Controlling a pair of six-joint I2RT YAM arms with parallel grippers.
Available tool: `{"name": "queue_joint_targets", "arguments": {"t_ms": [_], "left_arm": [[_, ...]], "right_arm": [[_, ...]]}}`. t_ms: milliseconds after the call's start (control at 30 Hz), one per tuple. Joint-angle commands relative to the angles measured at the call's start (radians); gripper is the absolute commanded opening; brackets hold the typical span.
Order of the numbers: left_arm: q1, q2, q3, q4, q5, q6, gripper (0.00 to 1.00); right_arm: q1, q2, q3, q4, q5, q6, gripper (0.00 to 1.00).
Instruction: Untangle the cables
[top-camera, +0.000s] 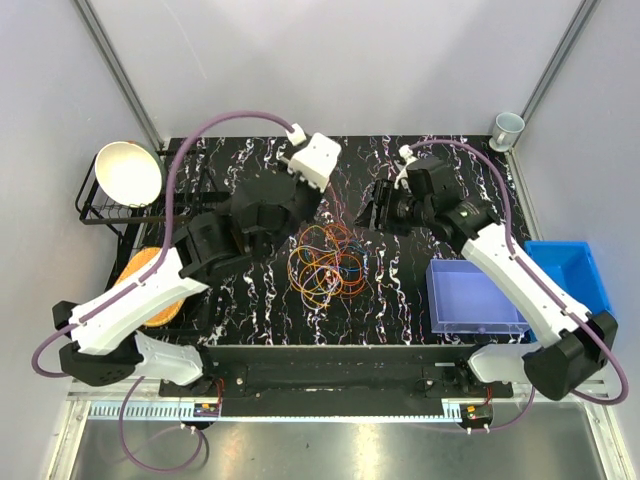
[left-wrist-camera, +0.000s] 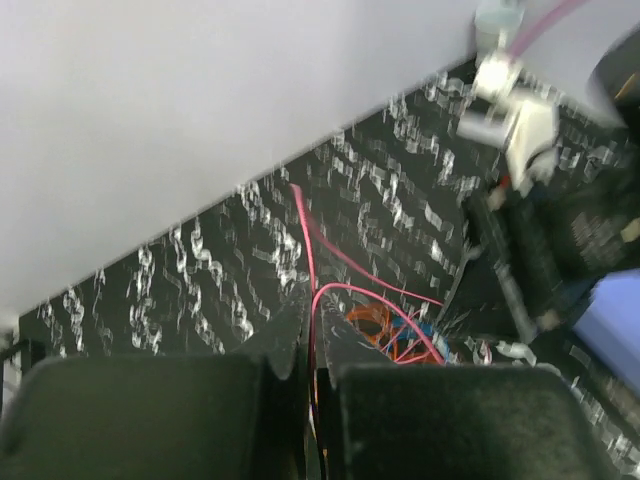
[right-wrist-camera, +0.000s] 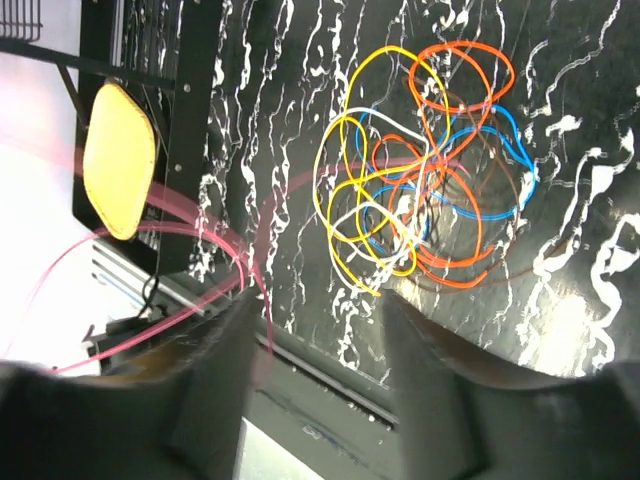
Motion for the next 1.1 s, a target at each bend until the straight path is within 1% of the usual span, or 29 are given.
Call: {"name": "queue_joint_targets", "arguments": {"t_ms": [0, 33, 67, 167, 233, 267, 300, 367, 400, 467, 500, 633, 667, 700, 767, 867, 1033, 1067], "left_arm": [[0.000, -0.053, -0.144, -0.004, 0.006, -0.041, 0.00], [0.000, -0.058, -0.165, -0.025, 0.020, -0.044, 0.00], [0.000, -0.061, -0.194, -0.040, 0.034, -0.048, 0.00], [0.000, -0.081, -0.234, -0.079, 0.094, -0.055, 0.00], [0.000, -0.099, -0.245, -0.091, 0.151, -0.063, 0.00], [0.000, -0.105, -0.248, -0.093, 0.174, -0.064, 0.00], [0.000, -0.116, -0.246, -0.096, 0.228, -0.063, 0.00], [0.000, -0.128, -0.243, -0.097, 0.290, -0.061, 0.00], [0.000, -0.141, -0.238, -0.097, 0.345, -0.058, 0.00], [0.002, -0.155, -0.237, -0.097, 0.394, -0.055, 0.00], [0.002, -0.168, -0.235, -0.100, 0.446, -0.051, 0.00], [0.002, -0.201, -0.235, -0.103, 0.572, -0.049, 0.00], [0.002, -0.207, -0.232, -0.103, 0.607, -0.051, 0.00], [0.002, -0.213, -0.231, -0.102, 0.634, -0.054, 0.00], [0.002, -0.218, -0.231, -0.102, 0.666, -0.060, 0.00], [0.002, -0.221, -0.235, -0.099, 0.761, -0.071, 0.00], [0.002, -0.221, -0.249, -0.083, 0.855, -0.080, 0.00], [0.002, -0.219, -0.249, -0.079, 0.875, -0.080, 0.00]], "right_arm": [[-0.002, -0.124, 0.005, -0.041, 0.033, -0.055, 0.66], [-0.002, -0.159, 0.003, -0.062, 0.053, -0.067, 0.71], [0.000, -0.181, -0.006, -0.096, 0.071, -0.072, 0.73], [0.000, -0.253, -0.009, -0.156, 0.150, -0.070, 0.76], [0.000, -0.305, -0.004, -0.157, 0.157, -0.076, 0.78], [0.000, -0.325, -0.009, -0.129, 0.144, -0.087, 0.81], [0.000, -0.360, -0.018, -0.102, 0.089, -0.096, 0.82], [-0.002, -0.390, -0.044, -0.024, 0.021, -0.122, 0.85], [-0.002, -0.410, -0.049, -0.001, -0.063, -0.130, 0.86], [0.000, -0.423, -0.053, 0.062, -0.134, -0.149, 0.86], [0.000, -0.440, -0.053, 0.080, -0.199, -0.158, 0.86], [0.000, -0.463, -0.023, 0.152, -0.284, -0.207, 0.88], [0.000, -0.462, -0.018, 0.186, -0.304, -0.208, 0.88], [0.000, -0.456, -0.012, 0.201, -0.365, -0.212, 0.89], [0.000, -0.439, 0.014, 0.238, -0.428, -0.219, 0.88], [0.000, -0.398, 0.048, 0.264, -0.571, -0.241, 0.86], [0.000, -0.339, 0.086, 0.286, -0.675, -0.270, 0.85], [0.000, -0.333, 0.088, 0.293, -0.703, -0.270, 0.83]]}}
